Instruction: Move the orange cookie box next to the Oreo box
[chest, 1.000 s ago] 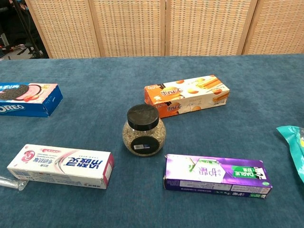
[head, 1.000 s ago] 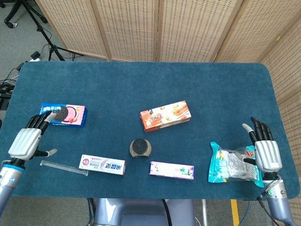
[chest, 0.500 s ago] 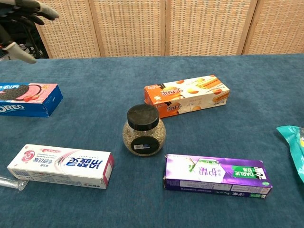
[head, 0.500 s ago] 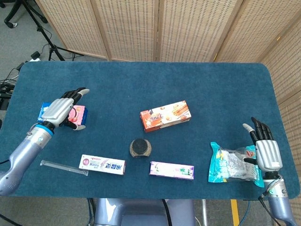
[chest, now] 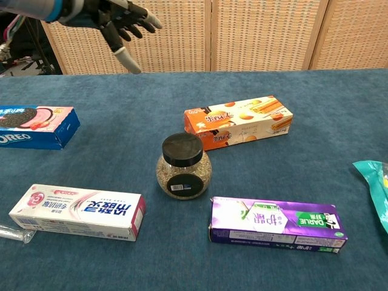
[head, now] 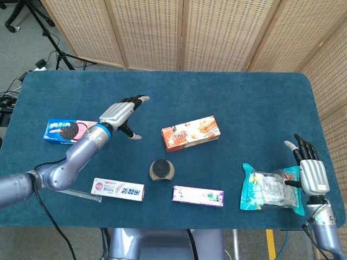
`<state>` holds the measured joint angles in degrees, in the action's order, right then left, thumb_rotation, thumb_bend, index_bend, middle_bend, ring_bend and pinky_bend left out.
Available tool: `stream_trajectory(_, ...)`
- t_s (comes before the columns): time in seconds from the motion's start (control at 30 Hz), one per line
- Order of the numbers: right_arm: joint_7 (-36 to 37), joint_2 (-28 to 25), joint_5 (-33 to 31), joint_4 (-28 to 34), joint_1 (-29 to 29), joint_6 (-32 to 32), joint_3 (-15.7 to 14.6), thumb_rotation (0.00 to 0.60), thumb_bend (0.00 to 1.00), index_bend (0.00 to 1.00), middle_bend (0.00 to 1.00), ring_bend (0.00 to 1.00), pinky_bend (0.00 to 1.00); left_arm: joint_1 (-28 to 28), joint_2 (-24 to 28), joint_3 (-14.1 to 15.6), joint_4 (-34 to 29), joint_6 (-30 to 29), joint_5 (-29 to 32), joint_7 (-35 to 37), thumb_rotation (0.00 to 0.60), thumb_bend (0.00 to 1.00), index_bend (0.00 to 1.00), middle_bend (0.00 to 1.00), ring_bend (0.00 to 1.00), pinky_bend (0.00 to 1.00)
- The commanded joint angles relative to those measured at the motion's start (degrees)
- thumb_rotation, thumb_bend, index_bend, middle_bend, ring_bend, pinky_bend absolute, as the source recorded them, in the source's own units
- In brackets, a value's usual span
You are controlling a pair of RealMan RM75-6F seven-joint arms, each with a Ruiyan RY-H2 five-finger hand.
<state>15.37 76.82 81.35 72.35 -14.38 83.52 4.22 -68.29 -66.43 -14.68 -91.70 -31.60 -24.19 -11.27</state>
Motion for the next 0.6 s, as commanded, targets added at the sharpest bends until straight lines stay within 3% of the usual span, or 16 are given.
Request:
stream_trajectory(0.03, 1.5, -0.1, -0.3, -0.5, 0.1, -0.8, 0.5, 0.600, 0.00, 0.16, 0.00, 0.00, 0.06, -7.0, -4.4, 3.0, 4.7, 1.9, 7.2, -2.8, 0.600, 0.11, 0.00, 0.00, 0.00, 0.00)
stream_trajectory(0.2, 4.4, -0.4, -0.8, -1.5, 0.5, -1.3, 1.4, 0.600, 0.00, 0.16, 0.00, 0.00, 0.06, -15.6, -9.3, 7.3, 10.5, 4.2, 18.5, -4.3, 0.600, 0.10, 0.00, 0.00, 0.00, 0.00)
stream_trajectory(0.4, 6.9, -0.8, -1.2, -2.4, 1.0, -1.9, 2.4, 0.600, 0.00, 0.16, 0.00, 0.00, 0.06, -22.7, -15.1, 12.0, 15.9, 4.5, 27.3, -6.5, 0.600, 0.10, 0.00, 0.00, 0.00, 0.00)
stream_trajectory(0.6, 9.9, -1.1, -1.3, -3.2, 1.4, -2.4, 3.1, 0.600, 0.00, 0.16, 0.00, 0.00, 0.06, -28.4, -21.3, 15.7, 20.6, 1.7, 36.2, -9.9, 0.600, 0.10, 0.00, 0.00, 0.00, 0.00)
